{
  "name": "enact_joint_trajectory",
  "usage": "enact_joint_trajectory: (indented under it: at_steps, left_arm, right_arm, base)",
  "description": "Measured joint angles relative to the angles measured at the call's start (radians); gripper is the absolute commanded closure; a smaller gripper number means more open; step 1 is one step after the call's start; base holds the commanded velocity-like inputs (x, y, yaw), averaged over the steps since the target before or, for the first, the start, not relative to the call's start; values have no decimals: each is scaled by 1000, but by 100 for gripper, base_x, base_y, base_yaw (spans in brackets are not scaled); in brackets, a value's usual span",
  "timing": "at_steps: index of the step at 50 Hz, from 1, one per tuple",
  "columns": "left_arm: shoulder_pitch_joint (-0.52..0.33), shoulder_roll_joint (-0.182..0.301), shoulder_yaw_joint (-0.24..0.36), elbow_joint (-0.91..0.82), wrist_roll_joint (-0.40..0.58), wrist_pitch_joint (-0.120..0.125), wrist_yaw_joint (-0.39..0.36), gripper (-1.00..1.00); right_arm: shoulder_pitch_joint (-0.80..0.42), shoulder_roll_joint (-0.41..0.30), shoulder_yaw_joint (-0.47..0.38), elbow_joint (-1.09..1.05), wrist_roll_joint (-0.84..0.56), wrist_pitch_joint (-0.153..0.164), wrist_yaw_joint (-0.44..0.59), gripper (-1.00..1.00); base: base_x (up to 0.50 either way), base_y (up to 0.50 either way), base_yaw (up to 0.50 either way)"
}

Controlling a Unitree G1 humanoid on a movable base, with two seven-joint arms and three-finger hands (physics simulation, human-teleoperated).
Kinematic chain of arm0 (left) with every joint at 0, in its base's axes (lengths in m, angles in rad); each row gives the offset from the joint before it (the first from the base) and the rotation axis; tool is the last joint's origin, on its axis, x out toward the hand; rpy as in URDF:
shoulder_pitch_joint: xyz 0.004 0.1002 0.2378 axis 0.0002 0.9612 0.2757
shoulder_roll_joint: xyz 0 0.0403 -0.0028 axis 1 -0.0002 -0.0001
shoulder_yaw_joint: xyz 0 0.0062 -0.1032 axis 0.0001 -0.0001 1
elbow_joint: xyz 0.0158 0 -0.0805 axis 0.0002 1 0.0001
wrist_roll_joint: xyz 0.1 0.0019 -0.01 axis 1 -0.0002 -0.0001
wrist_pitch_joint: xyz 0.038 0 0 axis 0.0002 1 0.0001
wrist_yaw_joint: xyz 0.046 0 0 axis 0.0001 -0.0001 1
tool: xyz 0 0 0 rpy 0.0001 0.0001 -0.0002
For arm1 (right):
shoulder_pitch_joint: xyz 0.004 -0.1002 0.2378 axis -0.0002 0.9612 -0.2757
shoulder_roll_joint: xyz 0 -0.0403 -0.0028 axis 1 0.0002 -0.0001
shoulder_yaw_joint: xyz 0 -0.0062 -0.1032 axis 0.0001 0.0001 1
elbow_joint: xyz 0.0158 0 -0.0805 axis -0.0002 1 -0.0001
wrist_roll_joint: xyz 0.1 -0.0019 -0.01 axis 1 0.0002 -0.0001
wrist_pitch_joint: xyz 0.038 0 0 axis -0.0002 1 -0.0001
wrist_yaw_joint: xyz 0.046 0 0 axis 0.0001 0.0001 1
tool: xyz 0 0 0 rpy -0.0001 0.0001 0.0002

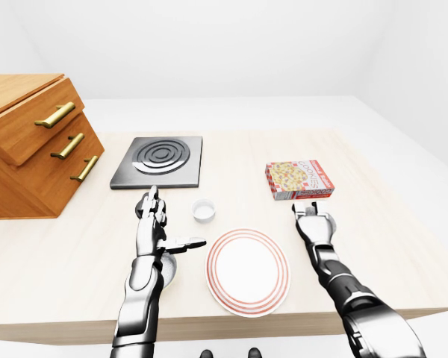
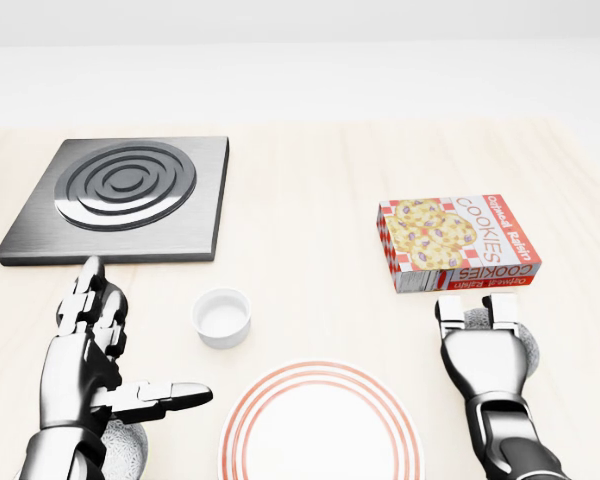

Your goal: Pick the akita bowl next to the plate and place it on the plate.

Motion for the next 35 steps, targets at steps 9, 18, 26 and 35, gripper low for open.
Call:
enact_joint_trajectory:
  at_steps: [9,18,26,35]
  left_arm:
    - [2,-1,0,-3,0,2,0,-100]
    - [3,-1,-1,-7,0,5,0,-100]
    - [3,0,0,3,0,-3,-2,-100]
    - [5,0,1,1,0,-2,-3,-100]
  right_arm:
    - [48,1,22,-94,-31,40,32,100]
    - [247,-5,-16,-443,-104,40,200,100]
    - [403,13,-81,-803,-180,40,390,100]
    - [491,52,-135,-1130,-268,18,575,100]
  base:
    - [0,0,0]
    - [0,0,0]
    - [0,0,0]
    - [0,0,0]
